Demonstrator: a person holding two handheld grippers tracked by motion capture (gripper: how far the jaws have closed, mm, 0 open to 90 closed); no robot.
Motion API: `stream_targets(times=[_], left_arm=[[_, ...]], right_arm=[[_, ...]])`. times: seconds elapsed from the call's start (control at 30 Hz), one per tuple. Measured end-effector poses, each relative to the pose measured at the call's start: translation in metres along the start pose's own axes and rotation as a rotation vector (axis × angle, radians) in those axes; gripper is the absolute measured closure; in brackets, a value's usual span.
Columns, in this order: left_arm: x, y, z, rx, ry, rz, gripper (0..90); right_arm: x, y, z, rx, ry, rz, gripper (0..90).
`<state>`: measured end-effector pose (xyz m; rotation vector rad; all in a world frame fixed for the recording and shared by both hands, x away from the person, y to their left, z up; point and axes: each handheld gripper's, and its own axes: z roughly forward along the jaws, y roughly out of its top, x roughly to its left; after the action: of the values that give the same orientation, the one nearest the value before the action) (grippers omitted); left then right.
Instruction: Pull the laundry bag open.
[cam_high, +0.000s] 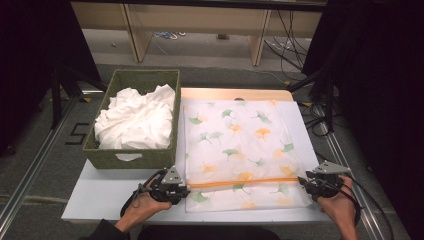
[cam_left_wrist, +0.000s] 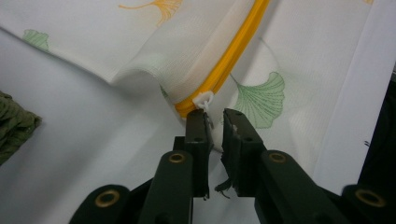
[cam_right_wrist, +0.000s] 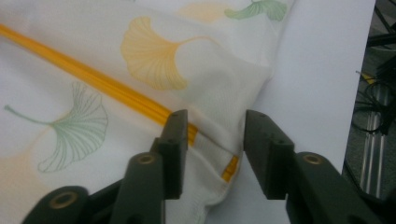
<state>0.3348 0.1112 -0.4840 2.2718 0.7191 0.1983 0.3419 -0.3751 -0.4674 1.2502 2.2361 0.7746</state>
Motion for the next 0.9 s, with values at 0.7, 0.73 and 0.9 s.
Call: stream_targets(times=[0.7,0.73,0.9], left_arm=[[-0.003,0.008,-0.010,-0.013,0.087,-0.064,41.7],[-0.004,0.009,-0.011,-0.019,0.095,-0.065,41.1],[-0.005,0.010,-0.013,-0.022,0.114,-0.061,39.0]], right_arm=[[0.062,0.036,0.013,-0.090,0.198,-0.194,39.0],[0.066,0.038,0.015,-0.087,0.201,-0.199,38.6],[0.080,0.048,0.022,-0.078,0.219,-0.269,37.6]])
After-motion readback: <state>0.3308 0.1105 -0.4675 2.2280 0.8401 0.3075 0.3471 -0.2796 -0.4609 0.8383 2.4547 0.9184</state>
